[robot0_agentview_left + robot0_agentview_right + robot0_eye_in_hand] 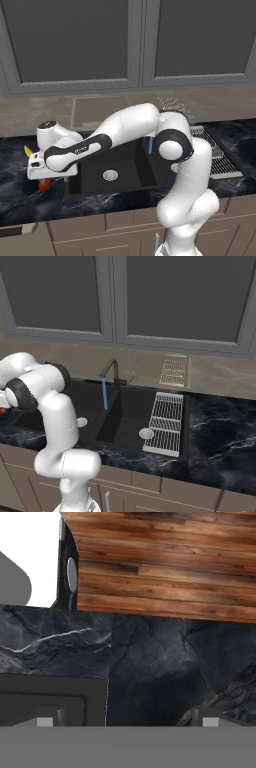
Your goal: Turn on the sink faucet. Then move the bell pepper from the counter to the sink. Turn off the sink. Move the vegetable from the sink to the pot next to the stove. Finally move the pot to the rear left burner.
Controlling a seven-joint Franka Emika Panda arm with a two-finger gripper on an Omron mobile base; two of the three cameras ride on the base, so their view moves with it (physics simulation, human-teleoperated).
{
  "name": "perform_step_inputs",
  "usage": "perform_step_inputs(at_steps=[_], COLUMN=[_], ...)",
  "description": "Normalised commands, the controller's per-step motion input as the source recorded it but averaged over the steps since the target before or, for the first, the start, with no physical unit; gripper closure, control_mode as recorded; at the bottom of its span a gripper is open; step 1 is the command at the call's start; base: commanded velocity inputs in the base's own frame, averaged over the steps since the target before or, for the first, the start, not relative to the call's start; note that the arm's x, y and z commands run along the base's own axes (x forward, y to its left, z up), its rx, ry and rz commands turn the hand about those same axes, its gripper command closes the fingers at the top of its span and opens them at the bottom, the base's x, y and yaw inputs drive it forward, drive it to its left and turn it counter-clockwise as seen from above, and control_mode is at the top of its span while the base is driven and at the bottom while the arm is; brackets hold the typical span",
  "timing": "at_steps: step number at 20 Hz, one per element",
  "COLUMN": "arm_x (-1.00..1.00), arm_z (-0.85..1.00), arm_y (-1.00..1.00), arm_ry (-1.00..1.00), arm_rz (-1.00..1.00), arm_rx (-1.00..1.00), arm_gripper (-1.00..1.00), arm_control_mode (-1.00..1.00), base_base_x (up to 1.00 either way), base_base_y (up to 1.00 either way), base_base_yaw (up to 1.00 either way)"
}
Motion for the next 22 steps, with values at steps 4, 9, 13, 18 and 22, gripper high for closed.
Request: perform_step_inputs(at_steps=[4, 9, 13, 18, 22], arm_x=[0.17, 0.2, 0.19, 0.22, 0.2], arm_z=[-0.26, -0.16, -0.05, -0.2, -0.29], arm_y=[0.17, 0.16, 0.16, 0.12, 0.1], arm_ry=[0.03, 0.02, 0.0, 0.0, 0.0], arm_rz=[-0.07, -0.07, -0.07, -0.06, -0.04], arm_rx=[-0.02, -0.01, -0.02, -0.04, -0.06], arm_gripper=[-1.0, -1.0, -1.0, -1.0, -1.0], arm_control_mode=[-1.0, -1.0, -1.0, -1.0, -1.0], base_base_x=[0.0, 0.0, 0.0, 0.0, 0.0], base_base_y=[0.0, 0.0, 0.0, 0.0, 0.0], base_base_yaw=[0.0, 0.0, 0.0, 0.0, 0.0])
